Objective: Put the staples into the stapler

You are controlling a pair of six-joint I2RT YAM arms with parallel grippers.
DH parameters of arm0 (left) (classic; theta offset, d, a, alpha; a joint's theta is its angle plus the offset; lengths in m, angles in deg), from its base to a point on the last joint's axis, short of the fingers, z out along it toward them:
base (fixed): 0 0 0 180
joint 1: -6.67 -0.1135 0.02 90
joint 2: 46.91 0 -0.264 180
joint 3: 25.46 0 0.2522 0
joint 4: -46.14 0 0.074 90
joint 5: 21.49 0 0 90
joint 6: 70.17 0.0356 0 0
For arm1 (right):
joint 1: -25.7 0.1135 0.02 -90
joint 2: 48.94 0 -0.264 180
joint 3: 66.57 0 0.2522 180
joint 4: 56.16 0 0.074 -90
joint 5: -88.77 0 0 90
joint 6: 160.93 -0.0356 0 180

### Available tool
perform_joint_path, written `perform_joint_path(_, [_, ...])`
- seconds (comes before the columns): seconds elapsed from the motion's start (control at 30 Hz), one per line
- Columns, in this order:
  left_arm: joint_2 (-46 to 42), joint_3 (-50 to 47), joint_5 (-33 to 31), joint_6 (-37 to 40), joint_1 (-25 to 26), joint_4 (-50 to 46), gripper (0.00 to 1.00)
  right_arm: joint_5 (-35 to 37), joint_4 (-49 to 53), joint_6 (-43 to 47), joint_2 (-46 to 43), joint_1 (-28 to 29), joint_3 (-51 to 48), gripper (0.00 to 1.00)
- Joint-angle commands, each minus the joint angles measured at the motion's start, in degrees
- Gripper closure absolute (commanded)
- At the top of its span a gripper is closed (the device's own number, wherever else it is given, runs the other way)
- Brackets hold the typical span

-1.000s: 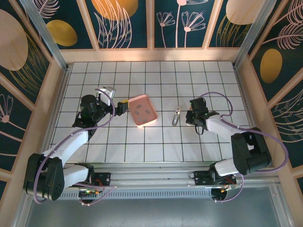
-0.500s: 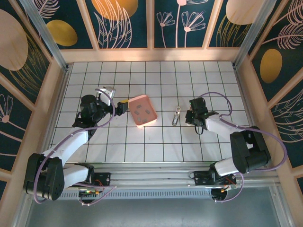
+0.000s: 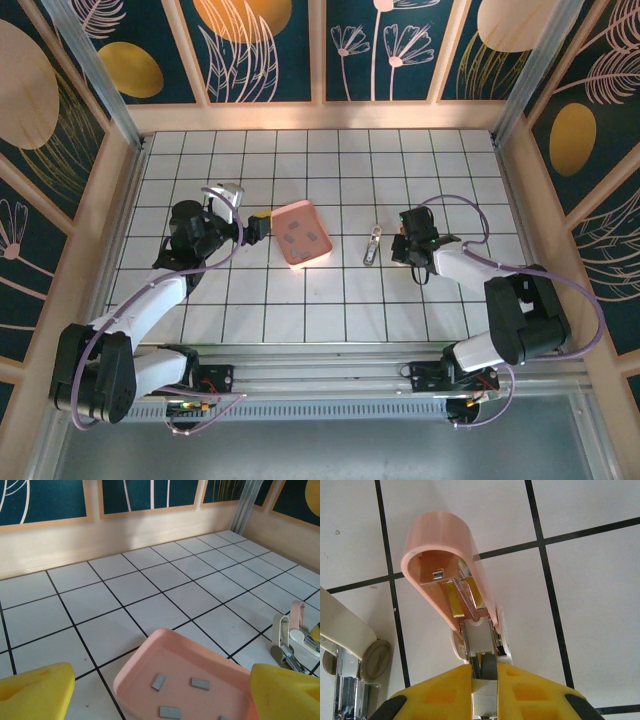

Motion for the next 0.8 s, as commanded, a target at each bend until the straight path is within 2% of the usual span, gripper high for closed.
perform_joint_path(0.0, [0.32,1.45,0.41,0.76,0.34,0.28,0.10,0.97,1.30,0.17,0.23,0.15,-0.54,0.83])
perform_joint_path(0.53, [0.45,1.47,0.49,0.66,0.47,0.30,0.10,4.00,6.01,1.62,-1.90,0.16,2.73,0.83])
perform_joint_path(0.77, [0.45,1.37,0.49,0.77,0.52,0.25,0.10,0.53,4.56,1.67,-0.17,0.52,2.72,0.83])
